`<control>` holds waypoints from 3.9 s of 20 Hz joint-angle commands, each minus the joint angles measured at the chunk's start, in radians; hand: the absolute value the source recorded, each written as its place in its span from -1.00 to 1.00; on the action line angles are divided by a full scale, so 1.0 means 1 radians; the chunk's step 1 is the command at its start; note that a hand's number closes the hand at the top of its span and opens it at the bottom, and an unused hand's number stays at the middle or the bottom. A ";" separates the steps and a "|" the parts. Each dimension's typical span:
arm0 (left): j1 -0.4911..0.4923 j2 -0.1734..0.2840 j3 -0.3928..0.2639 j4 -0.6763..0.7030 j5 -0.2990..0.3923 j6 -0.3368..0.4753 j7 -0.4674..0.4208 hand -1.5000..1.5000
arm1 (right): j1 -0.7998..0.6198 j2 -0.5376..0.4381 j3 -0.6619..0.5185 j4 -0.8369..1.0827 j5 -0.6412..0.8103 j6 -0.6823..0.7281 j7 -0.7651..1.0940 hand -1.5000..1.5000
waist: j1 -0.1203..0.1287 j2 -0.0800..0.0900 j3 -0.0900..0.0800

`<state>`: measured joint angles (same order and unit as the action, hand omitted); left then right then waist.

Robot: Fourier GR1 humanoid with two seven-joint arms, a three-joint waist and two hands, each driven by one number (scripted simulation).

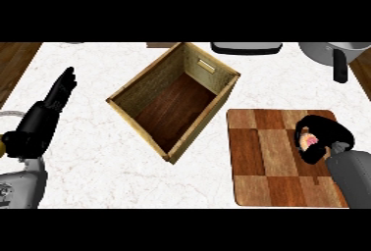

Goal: Pick the cupcake from the cutting board and place it in the basket

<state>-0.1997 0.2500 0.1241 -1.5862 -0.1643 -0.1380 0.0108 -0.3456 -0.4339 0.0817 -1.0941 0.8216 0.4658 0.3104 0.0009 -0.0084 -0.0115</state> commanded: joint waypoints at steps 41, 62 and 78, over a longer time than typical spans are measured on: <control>-0.028 -0.016 -0.014 0.030 -0.024 0.001 -0.004 0.00 | -1.013 0.433 -0.127 -0.573 0.114 -0.051 0.949 1.00 | 0.025 0.005 0.009; -0.042 -0.017 0.000 0.043 -0.032 0.015 -0.012 0.00 | -1.183 0.434 -0.083 0.104 0.041 -0.080 1.006 1.00 | 0.011 0.002 0.009; -0.043 -0.014 0.003 0.077 -0.038 0.009 -0.044 0.00 | -1.267 0.433 -0.133 0.173 -0.111 -0.242 0.951 -1.00 | 0.014 0.007 0.010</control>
<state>-0.2310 0.2340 0.1282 -1.5390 -0.1872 -0.1365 -0.0086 -1.5652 -0.0098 -0.0614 -0.9190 0.7267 0.3171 1.1132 0.0140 -0.0032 -0.0010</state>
